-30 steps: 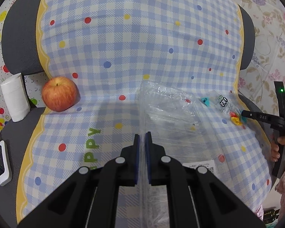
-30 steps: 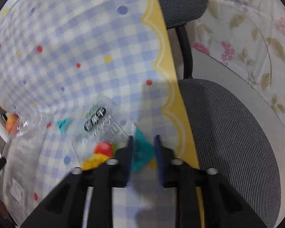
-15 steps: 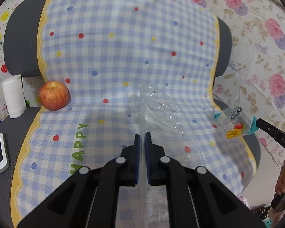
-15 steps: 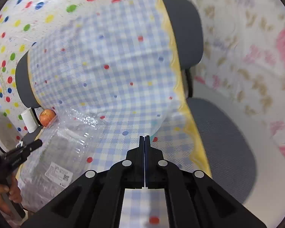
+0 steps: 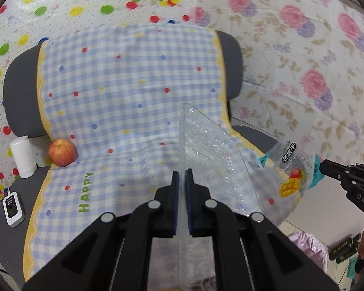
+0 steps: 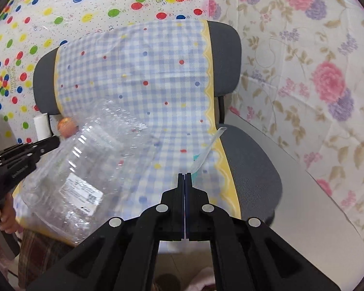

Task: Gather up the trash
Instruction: 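Carry tray and teal piece to the pink bin and open both tools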

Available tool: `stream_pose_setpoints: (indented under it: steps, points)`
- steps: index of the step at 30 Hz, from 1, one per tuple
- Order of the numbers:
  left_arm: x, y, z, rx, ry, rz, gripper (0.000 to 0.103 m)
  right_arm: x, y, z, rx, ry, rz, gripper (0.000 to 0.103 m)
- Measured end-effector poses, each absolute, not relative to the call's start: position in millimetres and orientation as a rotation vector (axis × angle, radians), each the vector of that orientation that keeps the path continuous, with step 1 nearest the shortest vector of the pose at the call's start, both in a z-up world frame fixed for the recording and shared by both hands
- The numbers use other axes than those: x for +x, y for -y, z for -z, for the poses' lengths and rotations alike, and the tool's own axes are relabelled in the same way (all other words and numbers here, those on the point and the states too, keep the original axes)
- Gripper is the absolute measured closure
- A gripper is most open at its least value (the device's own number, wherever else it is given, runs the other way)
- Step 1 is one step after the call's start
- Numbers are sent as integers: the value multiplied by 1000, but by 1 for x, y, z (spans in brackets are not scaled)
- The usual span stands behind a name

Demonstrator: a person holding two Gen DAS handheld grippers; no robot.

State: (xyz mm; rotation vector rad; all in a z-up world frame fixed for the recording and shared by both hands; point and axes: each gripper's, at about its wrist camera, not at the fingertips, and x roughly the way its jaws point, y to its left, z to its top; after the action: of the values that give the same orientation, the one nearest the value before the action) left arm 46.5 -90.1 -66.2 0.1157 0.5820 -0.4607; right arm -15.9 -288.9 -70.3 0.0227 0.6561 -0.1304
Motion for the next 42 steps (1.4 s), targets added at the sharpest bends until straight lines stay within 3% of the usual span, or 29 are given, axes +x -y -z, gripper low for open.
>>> stream_pose_setpoints:
  steps: [22, 39, 42]
  points:
    - [-105, 192, 124, 342, -601, 780, 99, -229, 308, 105, 90, -745, 425, 103]
    - [-105, 250, 174, 444, -765, 855, 99, -250, 346, 166, 186, -903, 431, 102]
    - [-104, 261, 182, 457, -794, 872, 95, -249, 350, 170, 194, -913, 420, 100]
